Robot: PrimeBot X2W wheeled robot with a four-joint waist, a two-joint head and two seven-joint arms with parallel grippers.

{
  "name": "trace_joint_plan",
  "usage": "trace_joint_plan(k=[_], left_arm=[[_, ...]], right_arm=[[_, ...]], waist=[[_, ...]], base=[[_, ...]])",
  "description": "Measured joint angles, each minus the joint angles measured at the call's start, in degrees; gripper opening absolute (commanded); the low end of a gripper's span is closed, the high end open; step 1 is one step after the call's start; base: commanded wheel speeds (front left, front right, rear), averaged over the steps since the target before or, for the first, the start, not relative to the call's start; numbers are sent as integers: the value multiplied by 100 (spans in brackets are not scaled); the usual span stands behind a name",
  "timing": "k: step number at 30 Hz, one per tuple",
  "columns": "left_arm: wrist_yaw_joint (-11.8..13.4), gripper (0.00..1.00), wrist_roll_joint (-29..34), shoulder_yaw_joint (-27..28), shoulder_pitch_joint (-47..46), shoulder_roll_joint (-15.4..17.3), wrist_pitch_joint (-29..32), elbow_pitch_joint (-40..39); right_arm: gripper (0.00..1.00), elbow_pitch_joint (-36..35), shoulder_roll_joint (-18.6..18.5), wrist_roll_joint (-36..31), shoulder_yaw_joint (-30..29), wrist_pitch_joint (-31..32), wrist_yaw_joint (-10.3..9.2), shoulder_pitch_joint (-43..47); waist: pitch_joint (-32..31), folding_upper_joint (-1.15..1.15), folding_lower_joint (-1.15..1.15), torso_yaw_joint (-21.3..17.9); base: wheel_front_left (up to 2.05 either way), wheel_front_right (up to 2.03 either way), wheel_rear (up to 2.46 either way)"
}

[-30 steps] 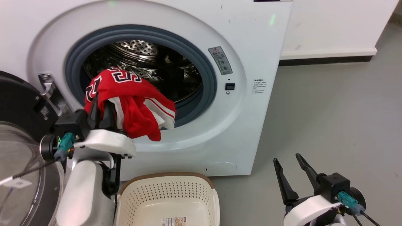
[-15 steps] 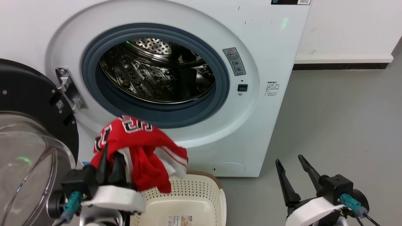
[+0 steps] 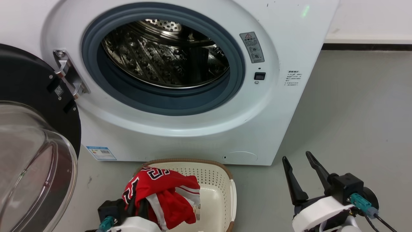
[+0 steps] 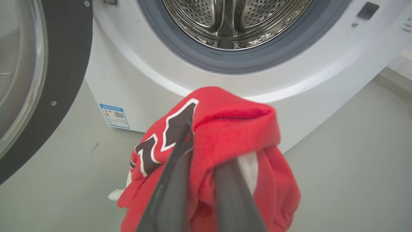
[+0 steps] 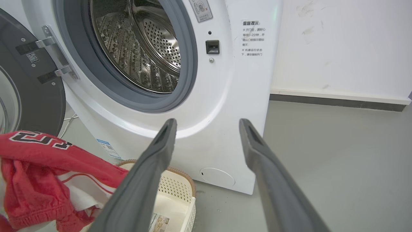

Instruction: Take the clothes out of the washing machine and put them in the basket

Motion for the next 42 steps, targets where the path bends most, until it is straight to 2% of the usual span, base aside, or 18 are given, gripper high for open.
trace_joint_plan(k=[7,15,29,34,42], left_arm=[[-211,0,-237,-133,-772,-34,-238,1537],[-316,0,-567,-266,-1852,-48,-302,3059],[-126,0,-804,-40,-3339,-55,-312,4332],[-101,0,-850,131,-3591,-25,-313,4840],[-74,0,-887,322,-3687,81,-313,5083]], right_arm=[[100,52,0,49,104,-55,1,-174],[100,71,0,63,231,-104,0,-493],[100,19,-1,64,441,-235,1,-1215],[100,88,-2,97,492,-316,1,-1383],[100,190,-2,147,557,-403,1,-1561]], waist=[[319,0,0,-5],[837,0,0,-110],[2383,0,1,-568],[2923,0,1,-759],[3461,0,1,-972]], base=[[0,0,0],[0,0,0],[0,0,0],[0,0,0],[0,0,0]])
